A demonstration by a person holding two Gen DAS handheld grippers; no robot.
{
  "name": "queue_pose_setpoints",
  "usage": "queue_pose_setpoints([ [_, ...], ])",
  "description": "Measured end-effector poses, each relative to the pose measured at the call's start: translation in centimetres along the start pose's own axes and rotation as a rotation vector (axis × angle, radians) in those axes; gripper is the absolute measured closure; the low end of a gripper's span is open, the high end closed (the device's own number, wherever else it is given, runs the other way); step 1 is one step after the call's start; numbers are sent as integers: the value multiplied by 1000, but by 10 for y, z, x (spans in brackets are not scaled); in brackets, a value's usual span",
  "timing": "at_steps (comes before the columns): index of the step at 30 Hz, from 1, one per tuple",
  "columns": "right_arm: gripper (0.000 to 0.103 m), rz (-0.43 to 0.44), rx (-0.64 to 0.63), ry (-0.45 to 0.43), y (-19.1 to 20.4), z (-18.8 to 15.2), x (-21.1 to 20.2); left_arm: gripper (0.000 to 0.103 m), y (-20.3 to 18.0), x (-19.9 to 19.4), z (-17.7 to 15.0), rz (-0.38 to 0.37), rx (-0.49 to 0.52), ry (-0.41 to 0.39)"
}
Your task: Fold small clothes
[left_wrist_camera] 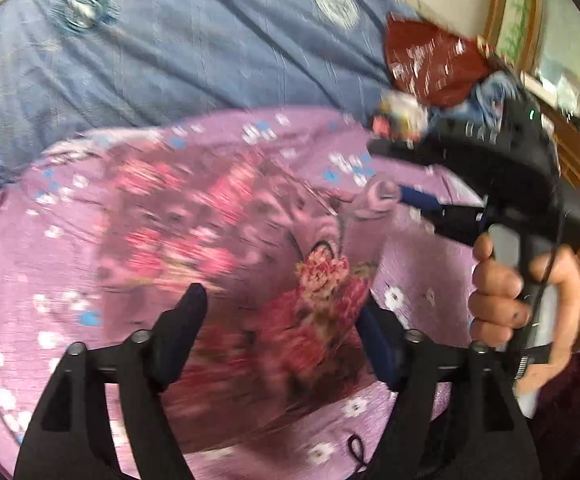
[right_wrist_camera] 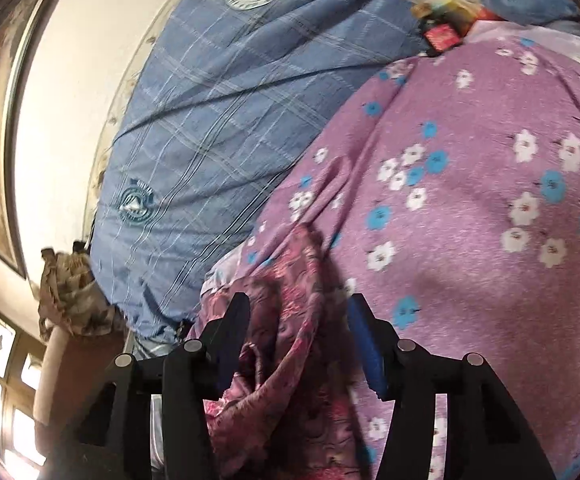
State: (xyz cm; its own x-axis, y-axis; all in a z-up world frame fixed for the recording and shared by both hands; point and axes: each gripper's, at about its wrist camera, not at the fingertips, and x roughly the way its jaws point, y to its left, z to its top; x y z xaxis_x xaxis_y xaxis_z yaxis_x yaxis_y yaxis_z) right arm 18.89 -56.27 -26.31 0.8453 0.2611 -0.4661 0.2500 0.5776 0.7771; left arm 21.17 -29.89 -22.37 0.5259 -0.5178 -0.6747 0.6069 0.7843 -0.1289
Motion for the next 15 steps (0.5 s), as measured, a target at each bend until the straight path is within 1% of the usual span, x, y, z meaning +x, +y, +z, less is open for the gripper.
queue_pose_setpoints([
  [1,56,26,-34,-9,9,-3,-1,27,8,-7,0,9,-15,-8],
  [2,66,53,-68,-19,17,-5,-3,27,20,-12,0,14,-44,-11],
  [4,78,112,-205,-61,47,-15,-13,27,37,-21,-1,37,-88,-27],
  [5,78,138,-277,-83,62,-22,-17,27,47,-26,-1,53,-105,-42],
  [6,78,178,-336,-85,75,-30,-19,27,52,-30,-4,61,-111,-47],
  [7,78,202,-366,-71,83,-35,-18,27,56,-31,-6,67,-116,-45],
  [8,78,203,-402,-35,92,-41,-12,27,62,-32,-11,76,-126,-39],
  [9,78,187,-419,-9,97,-45,-6,27,65,-29,-12,86,-134,-30],
  [10,78,144,-435,30,100,-51,3,27,70,-25,-13,103,-142,-15],
  [11,78,77,-437,71,98,-56,15,27,75,-17,-17,131,-152,14],
  [12,78,-4,-420,127,92,-61,29,27,77,-12,-20,144,-154,35],
  [13,78,-52,-400,180,84,-64,39,27,79,-5,-23,157,-149,61],
  [14,79,-113,-367,283,71,-71,55,26,78,9,-29,192,-124,115],
  [15,82,-156,-345,336,60,-76,62,25,78,19,-35,209,-105,157],
])
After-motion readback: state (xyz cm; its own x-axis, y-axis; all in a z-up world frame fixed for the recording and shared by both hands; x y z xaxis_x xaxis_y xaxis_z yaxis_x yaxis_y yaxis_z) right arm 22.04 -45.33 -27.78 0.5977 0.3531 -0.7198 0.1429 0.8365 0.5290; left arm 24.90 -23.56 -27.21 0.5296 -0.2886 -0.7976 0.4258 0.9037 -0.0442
